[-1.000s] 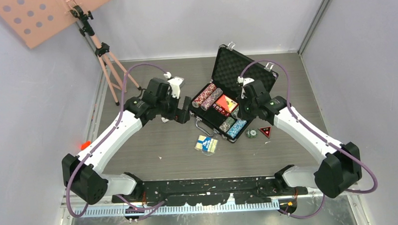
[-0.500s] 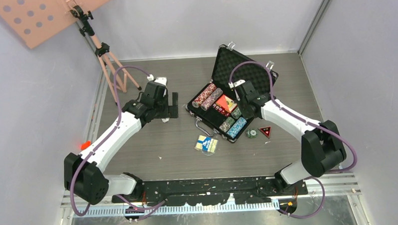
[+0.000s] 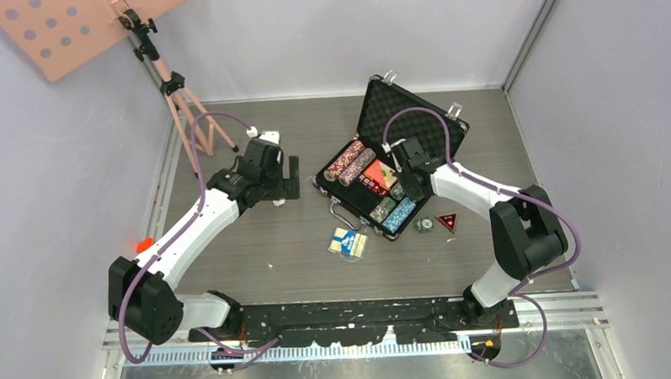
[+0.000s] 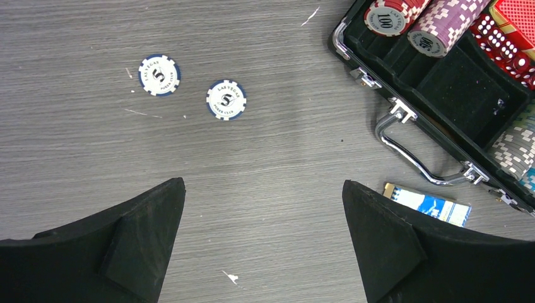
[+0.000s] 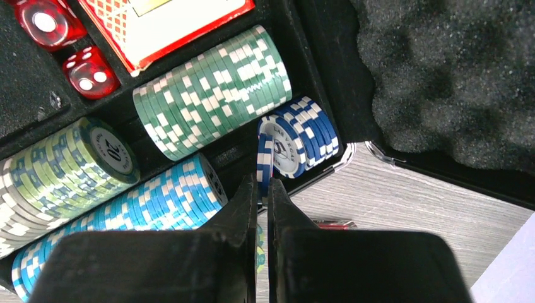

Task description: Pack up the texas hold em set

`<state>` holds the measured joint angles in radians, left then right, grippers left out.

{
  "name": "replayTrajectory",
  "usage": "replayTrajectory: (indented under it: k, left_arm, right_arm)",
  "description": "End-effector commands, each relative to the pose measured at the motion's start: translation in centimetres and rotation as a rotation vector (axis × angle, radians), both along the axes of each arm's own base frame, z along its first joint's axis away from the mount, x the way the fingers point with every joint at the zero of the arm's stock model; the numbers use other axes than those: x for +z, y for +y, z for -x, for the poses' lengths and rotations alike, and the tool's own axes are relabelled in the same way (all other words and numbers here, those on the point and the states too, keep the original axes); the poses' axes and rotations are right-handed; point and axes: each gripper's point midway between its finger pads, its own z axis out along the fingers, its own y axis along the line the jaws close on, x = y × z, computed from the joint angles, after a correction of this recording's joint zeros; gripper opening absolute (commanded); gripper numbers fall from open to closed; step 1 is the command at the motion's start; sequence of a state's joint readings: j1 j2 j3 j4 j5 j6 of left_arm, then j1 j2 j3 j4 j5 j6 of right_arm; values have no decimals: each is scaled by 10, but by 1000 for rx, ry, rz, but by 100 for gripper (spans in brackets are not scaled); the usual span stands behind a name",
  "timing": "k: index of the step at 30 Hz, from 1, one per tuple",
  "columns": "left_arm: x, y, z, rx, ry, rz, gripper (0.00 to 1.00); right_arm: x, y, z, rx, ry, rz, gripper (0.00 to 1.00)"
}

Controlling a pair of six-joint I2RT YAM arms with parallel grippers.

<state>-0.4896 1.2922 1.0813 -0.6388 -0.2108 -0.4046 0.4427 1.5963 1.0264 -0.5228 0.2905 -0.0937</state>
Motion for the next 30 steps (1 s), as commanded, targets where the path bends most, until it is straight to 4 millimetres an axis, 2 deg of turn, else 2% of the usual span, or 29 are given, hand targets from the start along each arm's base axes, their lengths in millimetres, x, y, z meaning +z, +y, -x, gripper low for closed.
replayTrajectory:
  k: [1, 2, 5, 6, 8, 12, 18, 21, 25, 30]
  left_arm:
    - [8, -1, -8, 10, -38, 10, 100]
    - [7, -3, -8, -2, -33, 13, 100]
    - [6, -5, -7, -11, -20, 16, 100]
    - [6, -5, -7, -13, -18, 16, 100]
    - [5, -6, -7, -13, -14, 14, 100]
    - [2, -5, -7, -7, -4, 6, 100]
    - [-1, -3, -9, 7, 1, -8, 100]
    - [-6, 0, -12, 28, 1, -20, 100]
    - [-15, 11, -20, 90, -2, -49, 100]
    - [-26, 24, -33, 124, -12, -120, 100]
  right_arm:
    - [19, 5, -27, -23, -94, -11, 3]
    - [18, 4, -27, -28, -95, -6, 9]
    - [20, 4, -29, -39, -96, -6, 17]
    - [20, 3, -29, -45, -99, -3, 24]
    - [22, 3, -30, -50, -104, -4, 28]
    - [25, 1, -30, -68, -106, 6, 33]
    - [34, -2, -28, -77, -116, 8, 34]
    - [39, 0, -25, -79, -111, -11, 38]
    - [58, 10, -19, -92, -143, -113, 47]
    - [93, 21, -7, -173, -224, -290, 59]
